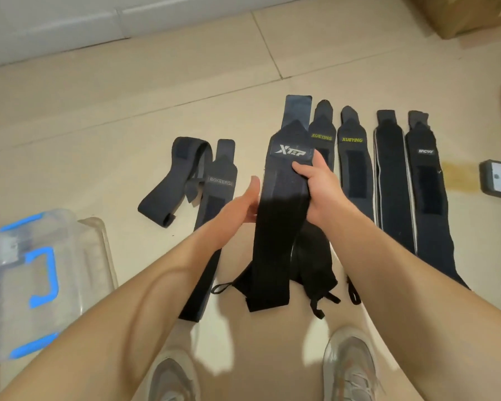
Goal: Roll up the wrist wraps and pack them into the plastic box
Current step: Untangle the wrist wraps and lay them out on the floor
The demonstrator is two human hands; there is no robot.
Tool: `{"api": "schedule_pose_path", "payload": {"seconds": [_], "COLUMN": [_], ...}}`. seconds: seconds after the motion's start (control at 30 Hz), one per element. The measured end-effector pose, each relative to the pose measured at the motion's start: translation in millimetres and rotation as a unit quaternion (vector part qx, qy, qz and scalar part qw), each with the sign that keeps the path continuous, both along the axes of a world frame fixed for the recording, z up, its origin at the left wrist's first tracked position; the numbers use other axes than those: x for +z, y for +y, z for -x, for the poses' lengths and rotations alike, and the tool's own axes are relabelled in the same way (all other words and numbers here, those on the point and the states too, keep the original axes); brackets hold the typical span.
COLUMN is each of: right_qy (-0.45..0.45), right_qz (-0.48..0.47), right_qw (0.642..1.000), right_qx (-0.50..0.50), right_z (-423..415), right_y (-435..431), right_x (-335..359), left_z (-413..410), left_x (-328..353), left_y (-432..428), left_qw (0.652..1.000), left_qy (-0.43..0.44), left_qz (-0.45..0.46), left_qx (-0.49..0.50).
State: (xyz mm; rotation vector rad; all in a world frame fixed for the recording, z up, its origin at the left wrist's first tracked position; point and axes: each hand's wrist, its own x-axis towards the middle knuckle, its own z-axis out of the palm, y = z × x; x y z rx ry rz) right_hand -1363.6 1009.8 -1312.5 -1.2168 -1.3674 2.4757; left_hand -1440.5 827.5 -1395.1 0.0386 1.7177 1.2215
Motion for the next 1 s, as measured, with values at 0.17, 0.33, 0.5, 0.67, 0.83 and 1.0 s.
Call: {"api": "schedule_pose_path", "payload": {"seconds": [0.17, 0.33, 0.5, 0.67, 0.83, 1.0], "right_qy": [0.031, 0.020, -0.019, -0.049, -0.105, -0.136], "right_qz": [0.015, -0.012, -0.087, -0.108, -0.171, -0.330], "right_qw": [0.999, 0.999, 0.995, 0.992, 0.979, 0.930], "right_qx": [-0.034, -0.049, -0.043, -0.049, 0.022, 0.087], "right_z": [40.4, 90.4, 138.9, 167.5, 168.6, 151.7], "right_y": [22.2, 44.3, 77.1, 101.6, 96.4, 68.6], "right_x": [-11.9, -41.7, -81.3, -109.8, -121.1, -105.9], "left_z": [-19.1, 0.1, 10.2, 2.9, 1.5, -4.8], "left_x": [37.5, 5.1, -31.2, -53.6, -52.4, -38.4], "left_y": [17.2, 27.5, 39.8, 22.0, 9.4, 13.4], "left_qw": [0.997, 0.997, 0.987, 0.969, 0.967, 0.958], "left_qy": [0.002, -0.078, -0.157, -0.242, -0.253, -0.279], "left_qz": [0.022, 0.003, 0.001, 0.023, 0.016, -0.006], "left_qx": [-0.079, 0.010, 0.018, -0.032, -0.019, 0.062]}}
